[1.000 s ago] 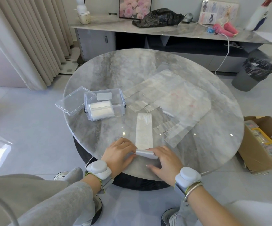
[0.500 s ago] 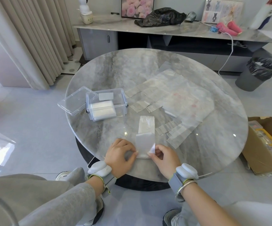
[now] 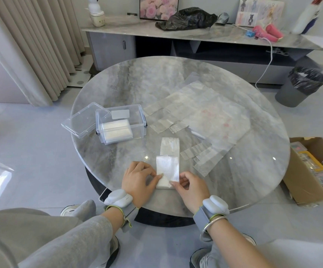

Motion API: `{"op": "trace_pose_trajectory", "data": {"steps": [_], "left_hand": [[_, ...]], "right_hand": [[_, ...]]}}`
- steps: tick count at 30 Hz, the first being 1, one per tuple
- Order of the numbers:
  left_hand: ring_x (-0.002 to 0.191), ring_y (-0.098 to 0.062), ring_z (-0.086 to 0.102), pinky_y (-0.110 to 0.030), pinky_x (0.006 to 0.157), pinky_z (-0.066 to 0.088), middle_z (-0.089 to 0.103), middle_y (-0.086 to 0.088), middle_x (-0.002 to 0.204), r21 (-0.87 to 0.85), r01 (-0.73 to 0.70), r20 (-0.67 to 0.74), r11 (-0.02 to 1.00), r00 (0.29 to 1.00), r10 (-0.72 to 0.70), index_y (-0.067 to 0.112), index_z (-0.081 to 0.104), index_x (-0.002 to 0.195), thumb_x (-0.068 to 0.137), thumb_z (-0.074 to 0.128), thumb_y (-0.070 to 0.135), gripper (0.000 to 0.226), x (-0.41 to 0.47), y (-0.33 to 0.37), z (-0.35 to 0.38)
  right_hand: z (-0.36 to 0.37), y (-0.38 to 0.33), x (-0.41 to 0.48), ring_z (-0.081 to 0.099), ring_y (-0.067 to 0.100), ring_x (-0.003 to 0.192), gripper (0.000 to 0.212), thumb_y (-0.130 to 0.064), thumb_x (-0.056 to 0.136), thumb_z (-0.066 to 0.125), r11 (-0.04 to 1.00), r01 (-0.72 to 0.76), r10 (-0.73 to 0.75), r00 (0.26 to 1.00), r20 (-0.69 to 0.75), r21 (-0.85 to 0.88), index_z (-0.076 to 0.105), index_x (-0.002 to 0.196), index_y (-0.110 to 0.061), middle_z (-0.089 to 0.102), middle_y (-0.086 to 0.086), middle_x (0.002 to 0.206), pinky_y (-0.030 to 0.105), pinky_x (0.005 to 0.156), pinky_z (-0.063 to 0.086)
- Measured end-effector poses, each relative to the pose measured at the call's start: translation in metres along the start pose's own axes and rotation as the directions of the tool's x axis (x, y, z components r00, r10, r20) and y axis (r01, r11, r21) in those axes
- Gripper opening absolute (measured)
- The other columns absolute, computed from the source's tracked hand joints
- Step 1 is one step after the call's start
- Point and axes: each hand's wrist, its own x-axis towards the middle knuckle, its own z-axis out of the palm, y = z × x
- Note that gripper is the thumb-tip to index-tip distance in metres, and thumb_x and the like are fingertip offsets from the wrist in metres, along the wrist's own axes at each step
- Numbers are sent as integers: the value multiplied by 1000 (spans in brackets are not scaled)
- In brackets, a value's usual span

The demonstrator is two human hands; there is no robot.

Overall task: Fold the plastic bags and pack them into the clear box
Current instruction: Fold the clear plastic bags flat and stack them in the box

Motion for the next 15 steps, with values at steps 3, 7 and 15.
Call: {"op": "trace_pose_trajectory", "data": {"steps": [3,7,15], "left_hand": [[91,-11,47,-29,75,45,60,15,88,27,-24,13,999,1000,24,25,66,70,85,49,60,41,3,-1,1],[91,-12,48,-27,71,45,58,14,90,51,-31,36,998,999,29,25,64,78,83,49,61,40,5,4,-2],[139,-19,36,-38,109,34,31,5,157,113,-361,187,926,923,337,20,41,146,100,39,39,50,2,5,-15]], "right_hand": [[0,1,-1,52,7,71,24,-38,80,74,998,14,-16,999,-28,-65,55,71,-26,53,-10,79,14,63,37],[0,1,-2,54,15,79,29,-40,79,74,993,19,-21,1000,-20,-119,53,67,-25,50,-7,81,23,68,40],[-1,1,-1,55,16,83,26,-42,79,74,994,0,-1,1000,-9,-113,58,69,-23,53,-5,84,27,73,44]]}}
